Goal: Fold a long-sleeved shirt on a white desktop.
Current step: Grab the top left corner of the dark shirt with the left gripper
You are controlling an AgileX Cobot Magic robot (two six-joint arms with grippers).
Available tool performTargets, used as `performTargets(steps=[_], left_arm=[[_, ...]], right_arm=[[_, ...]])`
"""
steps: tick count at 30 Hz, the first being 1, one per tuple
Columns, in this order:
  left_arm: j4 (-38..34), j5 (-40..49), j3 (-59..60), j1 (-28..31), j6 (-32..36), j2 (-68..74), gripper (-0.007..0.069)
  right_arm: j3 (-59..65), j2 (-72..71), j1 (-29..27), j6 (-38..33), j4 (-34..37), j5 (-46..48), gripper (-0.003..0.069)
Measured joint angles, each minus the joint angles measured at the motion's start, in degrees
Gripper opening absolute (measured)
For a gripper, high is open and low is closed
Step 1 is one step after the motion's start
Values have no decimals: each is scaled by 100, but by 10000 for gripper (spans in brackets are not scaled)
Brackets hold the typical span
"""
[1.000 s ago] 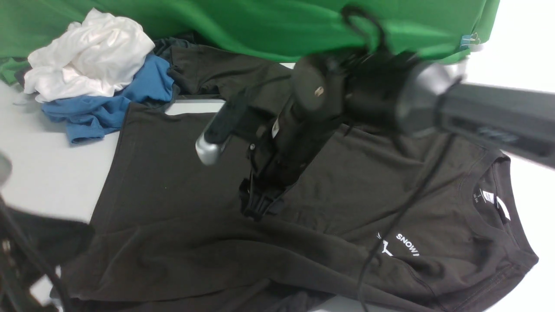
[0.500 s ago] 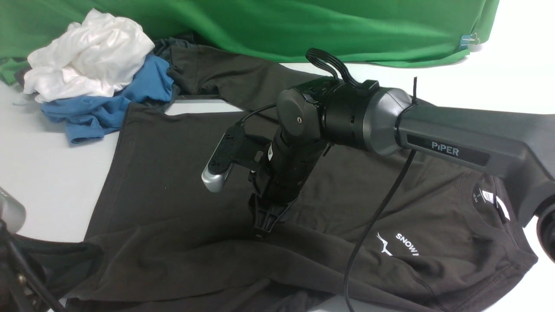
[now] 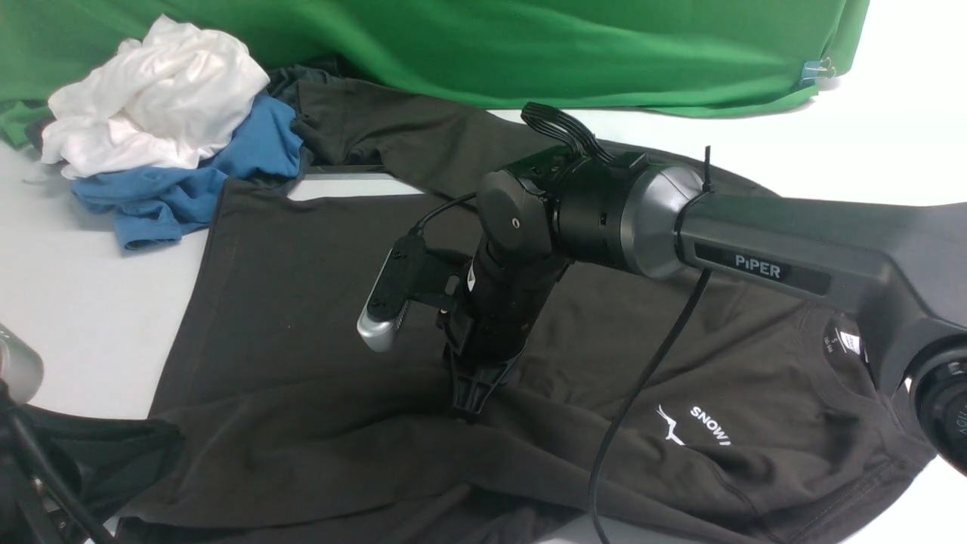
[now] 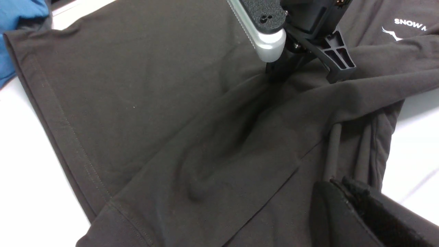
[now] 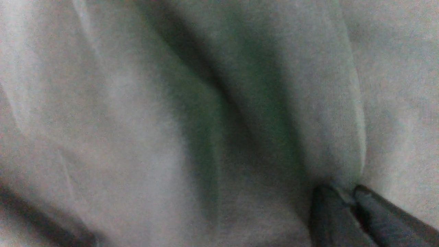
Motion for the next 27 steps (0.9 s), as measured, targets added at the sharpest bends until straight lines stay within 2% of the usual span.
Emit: performTargets(steps=[4,12,20,27], left_arm=[[0,0,0,0,6,0,17],[0,0,0,0,43,0,17],[-5,-12,0,0,43,0,17],[-5,-16,0,0,45,0,17]], right_arm=[[-7,0,0,77,-55,15,39],[-7,-204,0,732,-637,42,38],[-1,-356,-7,820,-712,-9,38],[-1,-356,-279,1060,-752,-471,51]])
